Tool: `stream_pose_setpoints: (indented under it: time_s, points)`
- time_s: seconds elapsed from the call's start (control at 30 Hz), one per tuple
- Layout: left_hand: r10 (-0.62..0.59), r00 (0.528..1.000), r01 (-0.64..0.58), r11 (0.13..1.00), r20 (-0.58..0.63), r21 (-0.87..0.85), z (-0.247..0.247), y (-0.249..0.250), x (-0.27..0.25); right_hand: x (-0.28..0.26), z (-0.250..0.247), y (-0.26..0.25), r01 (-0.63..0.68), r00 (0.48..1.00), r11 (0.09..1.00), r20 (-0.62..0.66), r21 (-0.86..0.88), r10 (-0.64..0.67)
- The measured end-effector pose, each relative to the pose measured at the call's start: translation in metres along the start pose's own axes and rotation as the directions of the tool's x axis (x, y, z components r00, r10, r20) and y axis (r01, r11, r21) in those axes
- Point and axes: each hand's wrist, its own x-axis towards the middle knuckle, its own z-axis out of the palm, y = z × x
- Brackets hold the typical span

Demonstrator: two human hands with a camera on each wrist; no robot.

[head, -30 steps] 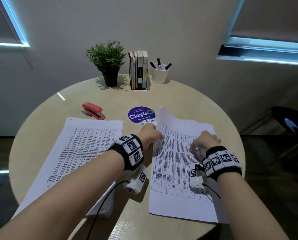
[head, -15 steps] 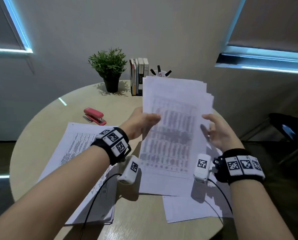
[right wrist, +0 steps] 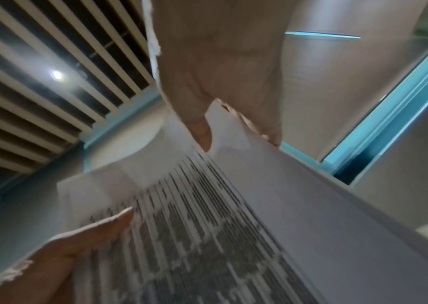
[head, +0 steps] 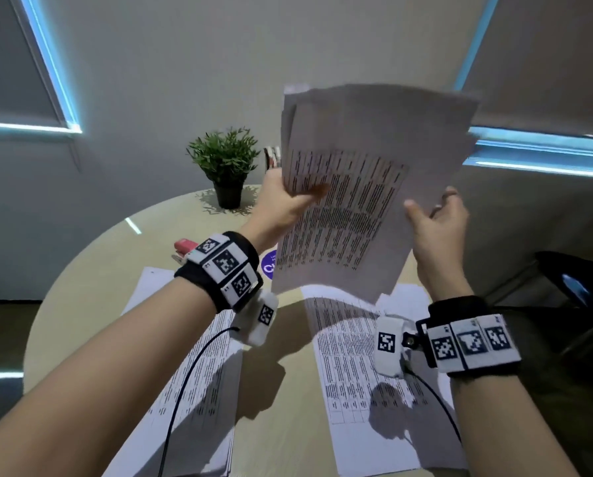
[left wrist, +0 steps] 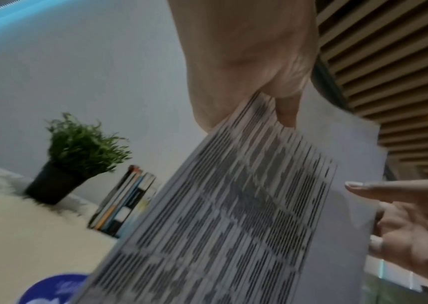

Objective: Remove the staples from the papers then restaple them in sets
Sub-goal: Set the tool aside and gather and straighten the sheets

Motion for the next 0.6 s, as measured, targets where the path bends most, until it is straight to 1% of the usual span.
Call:
stream_pose_setpoints:
  time_s: [0.1, 0.2, 0.27, 0.4, 0.47, 0.53, 0.6]
  points:
    - [-0.069, 0.998, 0.069, 0.997, 0.014, -0.030, -0.002, -0.018, -0.009, -0.004, -0.002, 0.020, -0.140, 0.988, 0.988, 0.055, -0.060, 0.144]
    - [-0.130, 0.991, 0.132, 0.990, 0.032, -0.044, -0.001, -0.031, -0.014, -0.006, -0.001, 0.029, -0.204, 0.977, 0.976, 0.050, -0.074, 0.207]
    - [-0.138, 0.990, 0.140, 0.989, 0.038, -0.038, 0.002, -0.029, -0.014, -0.006, 0.000, 0.030, -0.192, 0.981, 0.978, 0.025, -0.081, 0.194]
    - [-0.044, 0.999, 0.044, 0.999, -0.004, -0.018, 0.001, -0.013, -0.004, 0.000, 0.002, 0.016, -0.098, 0.995, 0.995, 0.004, -0.033, 0.099]
    - [-0.032, 0.999, 0.031, 0.999, -0.030, -0.035, -0.001, -0.012, -0.003, 0.002, 0.003, 0.014, -0.079, 0.997, 0.996, 0.000, -0.029, 0.079]
    - [-0.106, 0.994, 0.106, 0.994, -0.014, -0.032, 0.001, -0.019, -0.009, -0.003, 0.005, 0.019, -0.117, 0.992, 0.991, 0.038, -0.065, 0.119]
    - [-0.216, 0.976, 0.216, 0.976, -0.006, -0.005, 0.002, -0.032, -0.018, -0.015, 0.007, 0.031, -0.209, 0.971, 0.975, 0.099, -0.078, 0.216]
